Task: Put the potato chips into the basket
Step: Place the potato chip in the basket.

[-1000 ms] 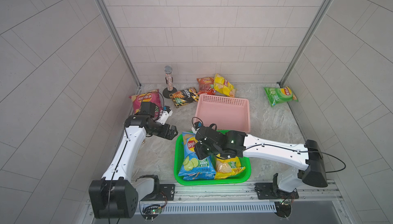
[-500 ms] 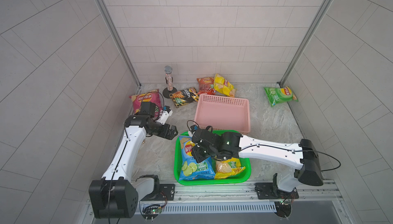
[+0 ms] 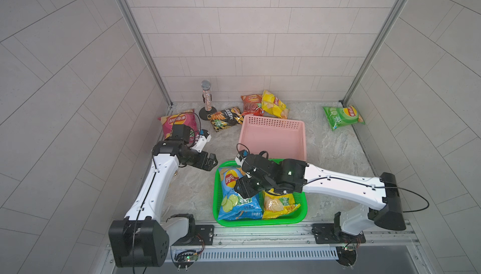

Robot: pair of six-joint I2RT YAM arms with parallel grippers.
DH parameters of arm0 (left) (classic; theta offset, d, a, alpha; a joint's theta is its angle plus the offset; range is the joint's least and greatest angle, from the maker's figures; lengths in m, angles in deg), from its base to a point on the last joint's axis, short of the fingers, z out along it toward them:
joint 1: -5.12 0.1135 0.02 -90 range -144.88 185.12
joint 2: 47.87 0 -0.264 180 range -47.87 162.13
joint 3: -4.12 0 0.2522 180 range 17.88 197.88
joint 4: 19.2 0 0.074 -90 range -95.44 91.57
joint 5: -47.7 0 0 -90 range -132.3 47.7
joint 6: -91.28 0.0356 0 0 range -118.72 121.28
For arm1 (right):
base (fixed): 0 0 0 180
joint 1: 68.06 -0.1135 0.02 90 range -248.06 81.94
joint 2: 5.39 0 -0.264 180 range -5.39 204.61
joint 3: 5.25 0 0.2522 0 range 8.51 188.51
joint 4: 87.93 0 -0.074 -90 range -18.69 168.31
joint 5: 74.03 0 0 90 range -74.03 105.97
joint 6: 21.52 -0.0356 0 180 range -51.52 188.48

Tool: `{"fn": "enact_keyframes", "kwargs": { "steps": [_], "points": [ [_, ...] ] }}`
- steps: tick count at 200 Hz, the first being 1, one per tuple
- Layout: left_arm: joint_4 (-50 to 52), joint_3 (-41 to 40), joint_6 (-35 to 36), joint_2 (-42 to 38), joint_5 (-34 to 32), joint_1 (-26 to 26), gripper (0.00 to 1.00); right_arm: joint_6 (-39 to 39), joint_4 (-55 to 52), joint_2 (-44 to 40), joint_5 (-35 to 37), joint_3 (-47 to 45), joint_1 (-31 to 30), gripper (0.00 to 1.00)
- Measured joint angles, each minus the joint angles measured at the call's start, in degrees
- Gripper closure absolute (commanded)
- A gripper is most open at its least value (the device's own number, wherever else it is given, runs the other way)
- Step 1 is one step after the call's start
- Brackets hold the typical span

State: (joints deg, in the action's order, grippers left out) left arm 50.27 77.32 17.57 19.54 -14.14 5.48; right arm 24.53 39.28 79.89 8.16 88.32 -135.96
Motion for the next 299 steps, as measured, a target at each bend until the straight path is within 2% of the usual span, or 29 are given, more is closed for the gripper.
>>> {"fn": "enact_keyframes", "kwargs": {
  "steps": [34, 53, 74, 91, 138, 185, 261, 299],
  "points": [
    [0.0, 0.0, 0.0, 0.0, 0.0, 0.0, 0.00, -0.7, 6.3, -4.2, -7.5, -2.1, 3.5, 0.66],
    [0.0, 0.0, 0.0, 0.0, 0.0, 0.0, 0.00, -2.1, 12.4, -3.5, -13.6, -4.6, 5.0, 0.68],
    [0.0, 0.0, 0.0, 0.0, 0.0, 0.0, 0.00, -3.7, 18.1, 0.1, -18.8, -5.7, 5.2, 0.63],
    [0.0, 0.0, 0.0, 0.0, 0.0, 0.0, 0.00, -4.4, 21.2, 3.4, -21.6, -6.0, 5.2, 0.62],
    [0.0, 0.0, 0.0, 0.0, 0.4, 0.0, 0.00, -4.8, 25.2, 7.9, -24.9, -9.1, 6.0, 0.62],
    [-0.1, -0.3, 0.2, -0.6, 2.2, 0.0, 0.00, -6.0, 29.0, 8.4, -26.7, -14.0, 6.5, 0.58],
    [-0.2, -0.5, 0.2, -0.9, 2.8, 0.0, 0.00, -7.2, 32.0, 8.8, -28.4, -14.1, 6.7, 0.49],
    [-0.2, -0.5, 0.2, -0.9, 2.7, 0.0, 0.00, -7.3, 31.1, 4.8, -28.2, -14.0, 9.4, 0.43]
  ]
}}
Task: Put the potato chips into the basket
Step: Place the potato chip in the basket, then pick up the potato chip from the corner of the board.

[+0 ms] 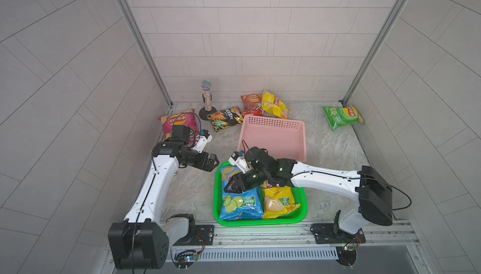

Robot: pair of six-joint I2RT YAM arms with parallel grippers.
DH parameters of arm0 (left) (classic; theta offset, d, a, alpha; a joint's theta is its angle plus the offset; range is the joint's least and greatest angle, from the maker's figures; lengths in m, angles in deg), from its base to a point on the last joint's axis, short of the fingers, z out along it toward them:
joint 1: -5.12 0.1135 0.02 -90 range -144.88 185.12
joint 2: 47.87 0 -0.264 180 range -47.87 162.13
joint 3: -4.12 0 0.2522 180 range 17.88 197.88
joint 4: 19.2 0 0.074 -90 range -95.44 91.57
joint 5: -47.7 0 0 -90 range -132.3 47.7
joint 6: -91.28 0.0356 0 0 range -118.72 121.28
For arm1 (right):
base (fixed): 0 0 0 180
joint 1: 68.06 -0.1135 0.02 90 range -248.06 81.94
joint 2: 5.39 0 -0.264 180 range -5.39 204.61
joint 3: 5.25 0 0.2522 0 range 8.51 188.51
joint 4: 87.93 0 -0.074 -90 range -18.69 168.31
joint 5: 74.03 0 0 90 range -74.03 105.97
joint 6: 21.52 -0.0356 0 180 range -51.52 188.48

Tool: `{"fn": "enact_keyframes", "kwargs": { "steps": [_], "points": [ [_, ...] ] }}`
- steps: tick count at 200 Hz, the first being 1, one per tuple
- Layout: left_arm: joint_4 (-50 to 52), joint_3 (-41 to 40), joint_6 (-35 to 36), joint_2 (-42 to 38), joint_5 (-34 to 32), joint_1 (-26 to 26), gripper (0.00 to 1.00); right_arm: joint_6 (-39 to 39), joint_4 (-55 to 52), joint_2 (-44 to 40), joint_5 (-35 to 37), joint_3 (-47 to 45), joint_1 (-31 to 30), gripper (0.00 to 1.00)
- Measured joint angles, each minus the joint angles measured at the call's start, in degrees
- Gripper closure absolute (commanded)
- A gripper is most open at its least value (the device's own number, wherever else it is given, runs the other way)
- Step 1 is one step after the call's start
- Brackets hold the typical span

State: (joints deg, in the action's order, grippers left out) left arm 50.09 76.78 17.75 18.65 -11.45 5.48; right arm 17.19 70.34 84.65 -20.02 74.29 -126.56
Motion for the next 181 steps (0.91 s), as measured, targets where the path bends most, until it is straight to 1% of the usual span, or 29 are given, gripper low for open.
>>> {"fn": "enact_keyframes", "kwargs": {
  "steps": [30, 56, 68, 82, 93, 98, 114, 132, 153, 181],
  "points": [
    [0.0, 0.0, 0.0, 0.0, -0.1, 0.0, 0.00, 0.7, -1.6, -6.1, -0.1, 0.1, 5.9, 0.41],
    [0.0, 0.0, 0.0, 0.0, -0.2, 0.0, 0.00, 1.9, -4.3, -11.4, -0.2, 0.1, 13.4, 0.41],
    [0.0, 0.0, 0.0, 0.0, -0.3, 0.0, 0.00, 2.5, -6.6, -13.5, 0.0, 0.1, 18.5, 0.40],
    [0.0, 0.0, 0.0, 0.0, -0.3, 0.0, 0.00, 3.5, -9.7, -15.6, 0.9, 0.1, 25.7, 0.40],
    [0.0, 0.0, -0.1, 0.0, -0.3, 0.0, 0.00, 4.4, -12.1, -17.3, 2.4, -0.6, 33.2, 0.40],
    [0.0, 0.0, 0.0, 0.0, -0.3, 0.0, 0.00, 4.6, -12.8, -17.9, 3.0, -1.0, 35.7, 0.39],
    [0.0, 0.0, -0.1, 0.0, -0.5, 0.0, 0.00, 5.1, -14.9, -19.9, 5.3, -3.6, 47.1, 0.39],
    [0.0, 0.0, -0.1, 0.2, -0.5, 0.0, 0.00, 5.7, -16.8, -20.2, 9.1, -5.8, 57.2, 0.40],
    [0.0, 0.0, -0.2, 0.4, -0.7, 0.0, 0.00, 5.8, -18.0, -18.5, 12.0, -6.3, 64.9, 0.39],
    [0.0, 0.0, -0.2, 0.4, -0.9, 0.0, 0.00, 5.0, -16.2, -14.3, 15.3, -6.1, 71.1, 0.38]
  ]
}}
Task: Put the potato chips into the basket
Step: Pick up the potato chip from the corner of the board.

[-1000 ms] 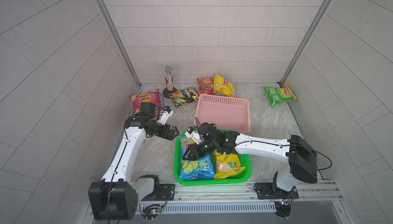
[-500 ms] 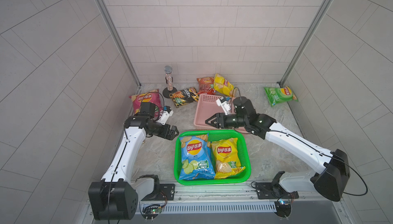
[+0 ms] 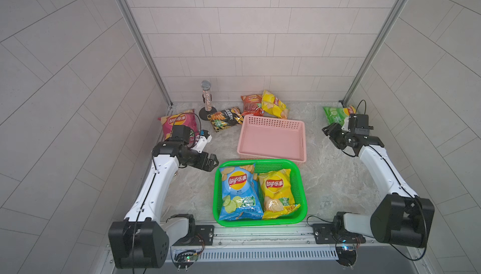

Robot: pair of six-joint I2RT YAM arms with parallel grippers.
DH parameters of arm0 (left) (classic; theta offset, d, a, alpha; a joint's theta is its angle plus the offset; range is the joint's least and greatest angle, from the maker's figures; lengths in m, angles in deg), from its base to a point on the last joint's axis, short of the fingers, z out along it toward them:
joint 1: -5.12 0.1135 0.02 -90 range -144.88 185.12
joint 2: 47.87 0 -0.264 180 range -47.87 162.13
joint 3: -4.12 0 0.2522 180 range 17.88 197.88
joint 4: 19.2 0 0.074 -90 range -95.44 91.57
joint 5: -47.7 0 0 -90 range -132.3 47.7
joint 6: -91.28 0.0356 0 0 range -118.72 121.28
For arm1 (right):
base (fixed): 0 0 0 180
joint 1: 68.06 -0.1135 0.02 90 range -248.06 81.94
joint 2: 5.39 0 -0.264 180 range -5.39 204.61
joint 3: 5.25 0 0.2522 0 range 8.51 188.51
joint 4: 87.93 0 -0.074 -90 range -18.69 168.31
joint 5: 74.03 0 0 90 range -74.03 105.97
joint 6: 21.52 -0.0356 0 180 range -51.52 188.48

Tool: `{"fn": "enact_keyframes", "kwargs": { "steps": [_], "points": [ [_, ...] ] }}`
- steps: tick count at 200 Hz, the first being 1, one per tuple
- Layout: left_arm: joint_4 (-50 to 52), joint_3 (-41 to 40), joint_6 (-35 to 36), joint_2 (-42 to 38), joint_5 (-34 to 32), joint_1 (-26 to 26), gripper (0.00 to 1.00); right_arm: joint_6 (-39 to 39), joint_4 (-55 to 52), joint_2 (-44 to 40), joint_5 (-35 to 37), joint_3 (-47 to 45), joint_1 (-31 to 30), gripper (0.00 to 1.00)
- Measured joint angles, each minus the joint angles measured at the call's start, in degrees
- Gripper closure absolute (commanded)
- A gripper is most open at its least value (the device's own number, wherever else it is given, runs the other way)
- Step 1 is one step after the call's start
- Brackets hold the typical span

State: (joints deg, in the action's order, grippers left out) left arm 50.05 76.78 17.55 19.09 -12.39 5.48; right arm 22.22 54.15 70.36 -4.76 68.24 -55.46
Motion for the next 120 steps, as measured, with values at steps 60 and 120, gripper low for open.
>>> {"fn": "enact_keyframes", "kwargs": {
  "steps": [60, 120],
  "points": [
    [0.0, 0.0, 0.0, 0.2, 0.0, 0.0, 0.00, -8.0, 8.0, 15.1, 5.5, 2.8, 4.9, 0.35],
    [0.0, 0.0, 0.0, 0.3, -0.2, 0.0, 0.00, -15.0, 13.9, 24.5, 14.0, 7.7, 4.8, 0.30]
  ]
}}
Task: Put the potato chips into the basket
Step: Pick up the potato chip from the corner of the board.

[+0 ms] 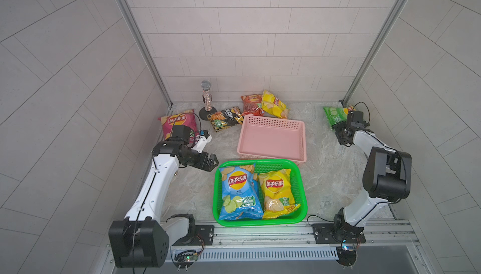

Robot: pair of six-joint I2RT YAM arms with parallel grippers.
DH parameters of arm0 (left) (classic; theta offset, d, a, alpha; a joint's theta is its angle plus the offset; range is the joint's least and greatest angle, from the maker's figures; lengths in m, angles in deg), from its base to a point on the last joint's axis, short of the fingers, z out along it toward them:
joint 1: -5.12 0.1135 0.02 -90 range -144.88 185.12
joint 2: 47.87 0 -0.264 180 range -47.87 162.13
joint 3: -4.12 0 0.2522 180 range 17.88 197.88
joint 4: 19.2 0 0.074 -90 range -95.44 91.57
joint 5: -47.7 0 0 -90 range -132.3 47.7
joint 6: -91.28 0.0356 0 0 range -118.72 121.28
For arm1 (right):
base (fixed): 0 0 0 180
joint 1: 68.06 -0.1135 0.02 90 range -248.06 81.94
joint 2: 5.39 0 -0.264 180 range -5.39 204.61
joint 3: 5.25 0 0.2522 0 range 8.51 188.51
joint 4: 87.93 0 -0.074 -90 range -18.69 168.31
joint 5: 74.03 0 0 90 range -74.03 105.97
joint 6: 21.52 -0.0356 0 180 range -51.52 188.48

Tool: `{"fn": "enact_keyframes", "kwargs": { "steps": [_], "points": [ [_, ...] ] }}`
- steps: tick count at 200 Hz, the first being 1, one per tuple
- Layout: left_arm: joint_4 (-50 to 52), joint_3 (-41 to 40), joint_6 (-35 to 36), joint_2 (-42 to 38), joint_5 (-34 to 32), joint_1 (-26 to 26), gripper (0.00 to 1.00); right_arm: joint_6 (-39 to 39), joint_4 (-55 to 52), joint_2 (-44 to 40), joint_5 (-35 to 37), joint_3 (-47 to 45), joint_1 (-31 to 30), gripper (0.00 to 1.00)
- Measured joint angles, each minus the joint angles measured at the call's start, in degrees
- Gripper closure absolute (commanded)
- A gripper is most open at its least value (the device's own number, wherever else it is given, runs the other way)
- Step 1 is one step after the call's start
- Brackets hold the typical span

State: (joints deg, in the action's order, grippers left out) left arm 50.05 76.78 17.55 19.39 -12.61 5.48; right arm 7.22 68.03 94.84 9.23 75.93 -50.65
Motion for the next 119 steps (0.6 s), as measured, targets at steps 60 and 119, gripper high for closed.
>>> {"fn": "enact_keyframes", "kwargs": {
  "steps": [60, 119],
  "points": [
    [0.0, 0.0, 0.0, 0.2, 0.0, 0.0, 0.00, -1.7, 4.1, 10.6, 2.9, 7.9, -0.2, 0.30],
    [0.0, 0.0, 0.0, 0.3, -0.1, 0.0, 0.00, -1.6, 4.1, 16.8, 4.2, 14.6, -0.5, 0.35]
  ]
}}
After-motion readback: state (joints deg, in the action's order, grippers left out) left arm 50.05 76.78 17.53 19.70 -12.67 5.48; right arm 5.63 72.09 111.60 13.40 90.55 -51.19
